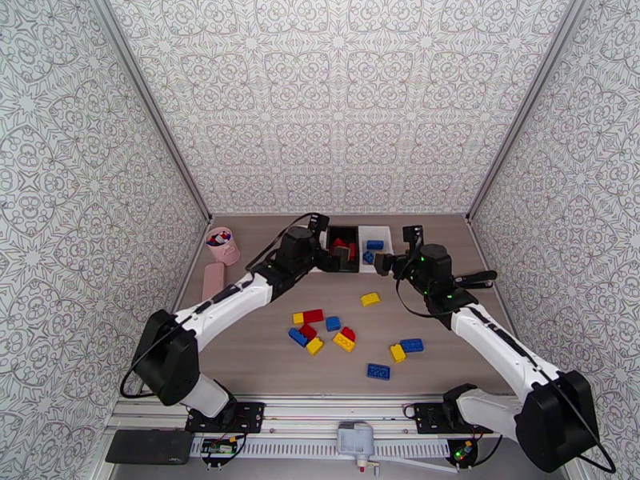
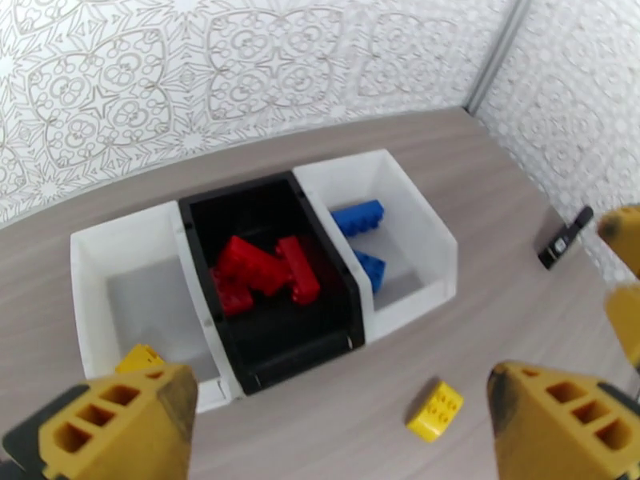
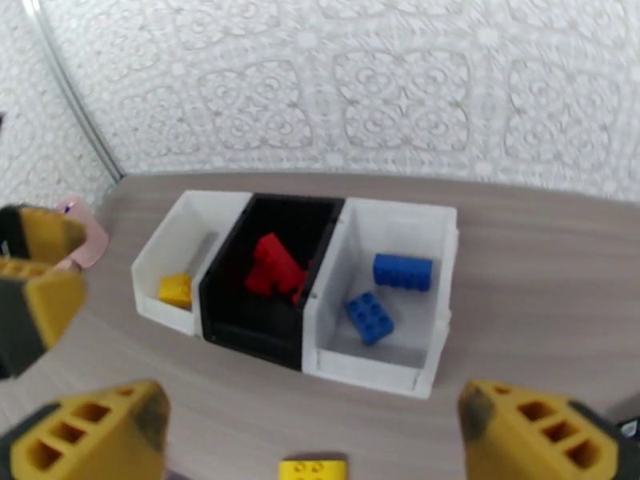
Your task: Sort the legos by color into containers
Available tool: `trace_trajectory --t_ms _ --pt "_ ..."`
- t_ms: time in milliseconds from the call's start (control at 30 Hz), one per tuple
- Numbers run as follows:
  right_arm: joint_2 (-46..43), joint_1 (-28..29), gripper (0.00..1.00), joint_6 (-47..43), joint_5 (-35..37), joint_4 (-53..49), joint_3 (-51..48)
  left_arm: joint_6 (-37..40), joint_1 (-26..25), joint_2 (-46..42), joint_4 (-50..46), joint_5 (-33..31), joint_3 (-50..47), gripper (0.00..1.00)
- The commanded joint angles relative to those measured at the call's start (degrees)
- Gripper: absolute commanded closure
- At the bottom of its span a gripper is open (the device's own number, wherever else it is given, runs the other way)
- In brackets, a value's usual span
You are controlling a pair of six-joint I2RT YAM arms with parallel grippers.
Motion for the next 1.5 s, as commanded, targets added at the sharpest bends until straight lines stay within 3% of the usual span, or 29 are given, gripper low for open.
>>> trace_trajectory --t_ms 0,133,300,567,1167,1467 --pt "2.4 1.0 0.01 9.7 5.1 -5.4 0.8 7.1 -0.6 -6.0 3.3 4.8 -6.6 0.0" --pt "6.0 3.2 0.01 17.5 9.3 -13.6 2.7 13.5 -1.0 -14.4 5.8 8.4 -16.2 0.0" --pt "10.1 6.9 0.02 24.7 10.6 -17.3 2.3 19.5 -2.0 -21.8 2.2 14.7 -22.1 0.01" --pt "20.7 10.7 0.08 31.5 5.2 -16.6 5.3 24.1 -3.0 -25.1 4.3 20.3 -29.1 0.0" --pt "34.4 12.2 0.2 27.5 2.7 -17.0 15.8 24.0 -5.1 -23.9 7.0 19.1 -31.0 0.0" --pt "36.1 12.6 0.35 22.5 7.1 -24.6 19.5 19.9 -5.3 -23.6 10.2 16.0 -32.2 0.0"
